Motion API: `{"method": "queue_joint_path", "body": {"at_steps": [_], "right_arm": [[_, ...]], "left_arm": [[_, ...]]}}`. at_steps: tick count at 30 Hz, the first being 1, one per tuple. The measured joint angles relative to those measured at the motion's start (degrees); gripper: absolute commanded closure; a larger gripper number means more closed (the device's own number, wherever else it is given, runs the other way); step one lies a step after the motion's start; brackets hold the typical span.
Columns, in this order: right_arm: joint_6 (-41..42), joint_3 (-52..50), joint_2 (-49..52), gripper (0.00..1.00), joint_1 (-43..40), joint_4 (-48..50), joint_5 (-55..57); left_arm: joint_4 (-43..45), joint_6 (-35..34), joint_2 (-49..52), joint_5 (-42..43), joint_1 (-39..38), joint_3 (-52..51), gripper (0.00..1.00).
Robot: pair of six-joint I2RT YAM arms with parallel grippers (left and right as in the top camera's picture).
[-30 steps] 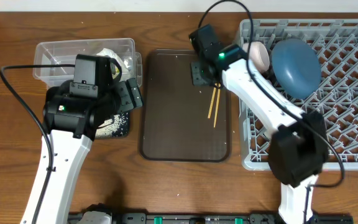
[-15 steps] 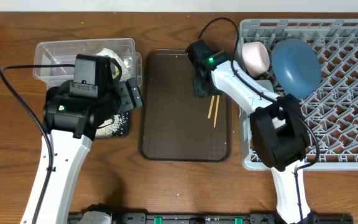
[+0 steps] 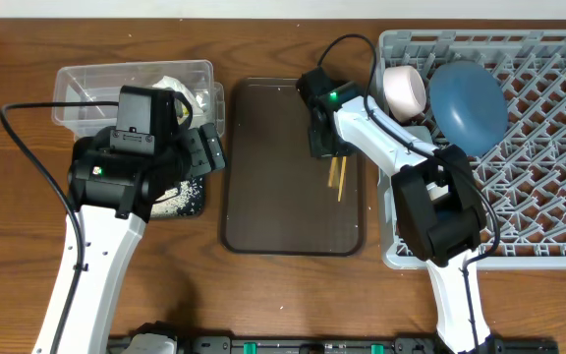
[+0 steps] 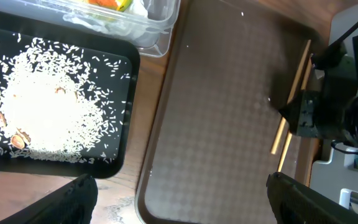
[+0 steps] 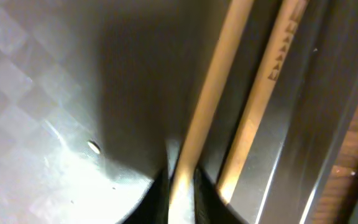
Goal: Sort waste into correct bins and load items into the dishwasher rack
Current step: 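Grasp one chopstick with the right gripper and lift it, then carry the chopstick right and drop it into the rack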
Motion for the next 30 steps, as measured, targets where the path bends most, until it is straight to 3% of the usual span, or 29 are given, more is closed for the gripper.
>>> {"method": "queue_joint_path", "body": {"at_steps": [9, 16, 24, 30], "right_arm": [[-0.4, 0.0, 0.0, 0.99, 0.0, -0.2, 0.1], [-6.0, 0.0, -3.1, 0.99, 0.0, -0.8, -1.6], [-11.9, 0.5, -24.1, 0.99, -0.5, -1.9, -2.5], [-12.2, 1.7, -36.7, 0.99, -5.4, -12.7, -1.0]], "left_arm": [[0.0, 0.0, 0.0, 0.0, 0.0, 0.0, 0.1], [0.0, 0.0, 0.0, 0.0, 0.0, 0.0, 0.1], [0.0, 0.0, 0.0, 0.0, 0.0, 0.0, 0.1], [0.0, 0.0, 0.0, 0.0, 0.0, 0.0, 0.1]]}}
